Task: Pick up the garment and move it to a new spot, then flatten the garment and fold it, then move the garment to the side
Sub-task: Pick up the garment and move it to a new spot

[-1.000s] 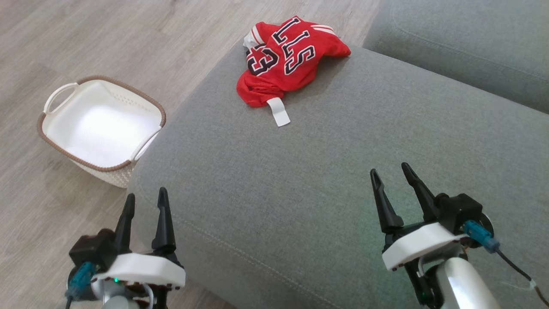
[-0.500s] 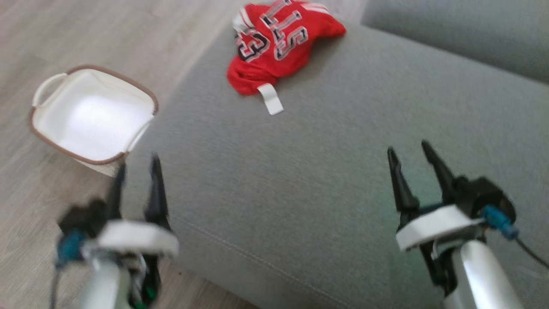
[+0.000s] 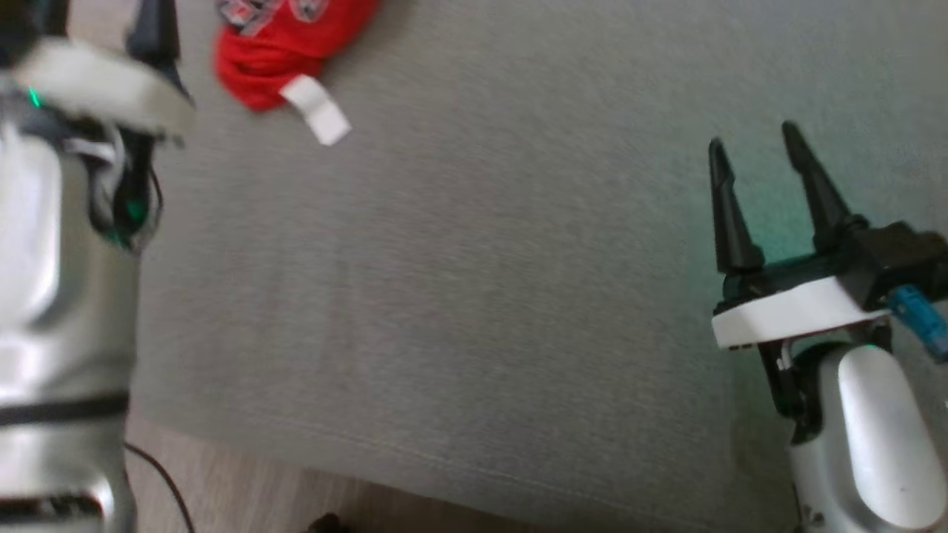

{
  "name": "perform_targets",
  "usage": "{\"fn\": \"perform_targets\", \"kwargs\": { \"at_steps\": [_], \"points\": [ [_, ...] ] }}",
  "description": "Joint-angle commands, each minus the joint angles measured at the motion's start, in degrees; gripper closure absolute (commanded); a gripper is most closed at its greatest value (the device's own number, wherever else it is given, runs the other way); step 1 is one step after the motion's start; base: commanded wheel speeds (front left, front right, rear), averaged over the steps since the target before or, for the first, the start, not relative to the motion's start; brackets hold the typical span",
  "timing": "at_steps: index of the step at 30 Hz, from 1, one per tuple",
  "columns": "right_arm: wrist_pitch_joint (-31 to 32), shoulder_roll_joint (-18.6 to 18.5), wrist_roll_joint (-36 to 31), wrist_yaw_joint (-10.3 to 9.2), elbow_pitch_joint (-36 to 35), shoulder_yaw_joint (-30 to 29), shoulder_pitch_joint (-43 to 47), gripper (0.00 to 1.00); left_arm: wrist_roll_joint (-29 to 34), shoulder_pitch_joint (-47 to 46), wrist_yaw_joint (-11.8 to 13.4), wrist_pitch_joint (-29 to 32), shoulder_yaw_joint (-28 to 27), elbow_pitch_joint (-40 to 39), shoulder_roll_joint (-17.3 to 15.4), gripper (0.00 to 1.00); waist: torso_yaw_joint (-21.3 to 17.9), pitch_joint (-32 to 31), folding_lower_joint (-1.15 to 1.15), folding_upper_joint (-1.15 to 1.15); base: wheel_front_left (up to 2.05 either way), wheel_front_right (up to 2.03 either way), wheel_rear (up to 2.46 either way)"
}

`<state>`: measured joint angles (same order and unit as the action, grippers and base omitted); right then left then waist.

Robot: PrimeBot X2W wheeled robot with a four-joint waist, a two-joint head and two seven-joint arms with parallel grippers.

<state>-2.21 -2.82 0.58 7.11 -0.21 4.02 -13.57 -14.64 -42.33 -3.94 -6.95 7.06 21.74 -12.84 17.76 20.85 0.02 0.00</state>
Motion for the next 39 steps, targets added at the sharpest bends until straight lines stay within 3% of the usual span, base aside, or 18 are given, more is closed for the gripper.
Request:
{"fn": "perform_targets", "kwargs": {
  "at_steps": [1,9,20,21,22,23,32,39],
  "points": [
    [0.5,-0.1,-0.1,0.37,-3.4,1.2,-1.9,0.00,-0.7,-4.3,-0.6,1.3,-1.7,1.7,-3.5,0.00,-6.5,6.8,-0.02,0.00,0.00,0.00,0.00],
    [1.8,-0.1,-0.8,0.37,-9.5,0.8,-2.2,0.00,-4.5,-15.1,-2.6,5.7,-1.9,17.9,-5.7,0.00,-11.1,13.0,-0.02,0.00,0.00,0.00,0.00],
    [2.2,-0.1,-0.9,0.37,-13.7,0.7,-2.0,0.00,-5.7,-19.3,-3.3,3.1,1.0,30.7,-5.5,0.00,-12.6,16.8,-0.02,0.00,0.00,0.00,0.00],
    [2.2,-0.1,-0.9,0.37,-13.7,0.6,-2.0,0.00,-5.5,-19.7,-3.3,2.7,1.2,31.6,-5.5,0.47,-12.6,16.9,-0.02,0.00,0.00,0.00,0.00],
    [2.2,-0.1,-0.9,0.37,-13.7,0.5,-2.1,0.00,-5.3,-20.1,-3.3,2.2,1.4,32.4,-5.6,0.70,-12.6,17.0,-0.02,0.00,0.00,0.00,0.00],
    [2.1,-0.1,-0.8,0.37,-13.6,0.4,-2.1,0.00,-5.1,-20.4,-3.2,1.5,1.6,33.1,-5.6,1.00,-12.6,17.0,-0.02,0.00,0.00,0.00,0.00],
    [0.3,-0.1,0.4,0.37,-11.1,0.5,-2.4,0.00,-2.3,-22.3,-2.8,-5.7,3.9,35.9,-7.3,1.00,-12.2,12.7,-0.02,0.00,0.00,0.00,0.00],
    [-1.9,-0.1,2.7,0.37,-7.2,1.0,-2.2,0.00,1.2,-23.1,-3.1,-7.7,7.7,32.0,-8.9,1.00,-13.1,5.1,-0.02,0.00,0.00,0.00,0.00]
  ]
}}
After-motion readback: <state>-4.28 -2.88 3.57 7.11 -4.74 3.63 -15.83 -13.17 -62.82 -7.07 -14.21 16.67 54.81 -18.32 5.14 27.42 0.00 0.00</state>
